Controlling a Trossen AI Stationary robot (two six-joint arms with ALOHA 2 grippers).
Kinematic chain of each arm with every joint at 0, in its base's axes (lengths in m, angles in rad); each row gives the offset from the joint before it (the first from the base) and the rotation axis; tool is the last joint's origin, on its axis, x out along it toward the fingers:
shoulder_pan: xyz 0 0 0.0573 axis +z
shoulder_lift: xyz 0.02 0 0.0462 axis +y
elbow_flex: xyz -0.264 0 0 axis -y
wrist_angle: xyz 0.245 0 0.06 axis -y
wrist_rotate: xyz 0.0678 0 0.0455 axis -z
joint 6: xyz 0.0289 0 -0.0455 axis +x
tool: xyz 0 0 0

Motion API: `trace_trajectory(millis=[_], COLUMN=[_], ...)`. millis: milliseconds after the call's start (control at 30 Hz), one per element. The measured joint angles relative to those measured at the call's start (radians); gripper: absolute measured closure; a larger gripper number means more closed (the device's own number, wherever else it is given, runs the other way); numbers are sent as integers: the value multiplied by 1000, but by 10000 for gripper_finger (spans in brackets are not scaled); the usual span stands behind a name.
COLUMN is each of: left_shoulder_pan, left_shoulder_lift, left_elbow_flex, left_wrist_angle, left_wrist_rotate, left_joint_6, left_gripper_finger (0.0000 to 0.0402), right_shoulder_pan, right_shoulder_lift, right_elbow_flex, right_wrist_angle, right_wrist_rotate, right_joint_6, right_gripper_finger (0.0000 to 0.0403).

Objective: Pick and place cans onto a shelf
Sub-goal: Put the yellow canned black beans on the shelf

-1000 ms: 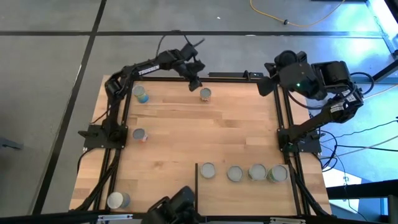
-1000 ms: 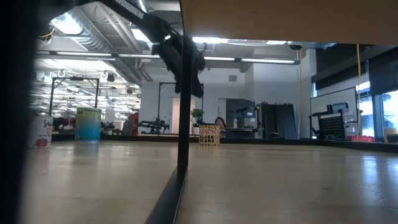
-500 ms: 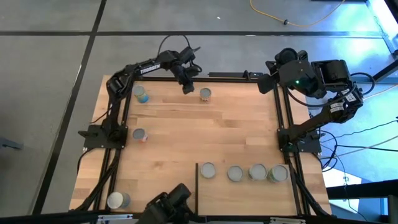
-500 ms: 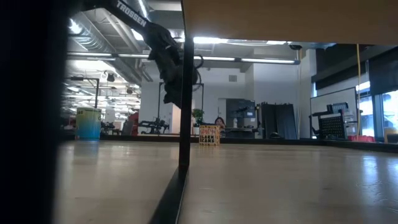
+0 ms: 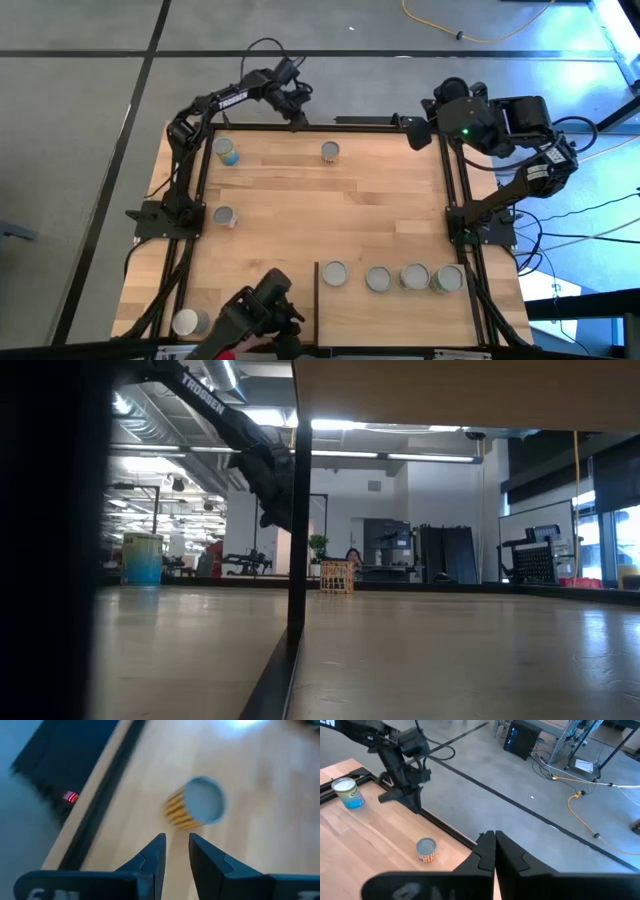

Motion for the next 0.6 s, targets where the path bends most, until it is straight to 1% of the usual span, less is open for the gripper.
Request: trace_trajectory(millis=[167, 233, 300, 367, 500, 600], left_shoulder_pan=[-9, -23, -25, -33, -45, -56], left_shoulder_lift=[13, 28, 47, 66, 90, 92], left_elbow_flex=[0, 2, 1, 0, 0, 0], left_wrist_angle=[25, 45, 57, 72, 70, 74], left_wrist_rotate=[42, 21, -2, -1, 76, 97], left_joint_6=[278, 352, 353, 334, 342, 367], left_gripper_finger=[324, 324, 324, 324, 324, 324], right_shoulder_pan=[-25, -35, -41, -43, -44, -44], right_shoulder_lift=[8, 12, 14, 17, 20, 22], right_elbow_flex=[0, 0, 0, 0, 0, 0], right_wrist_angle=[0, 0, 0, 0, 0, -1], right_wrist_rotate=[-17, -17, -20, -20, -28, -35], right_joint_6=[4, 5, 6, 20, 25, 34], right_gripper_finger=[398, 398, 398, 398, 398, 398])
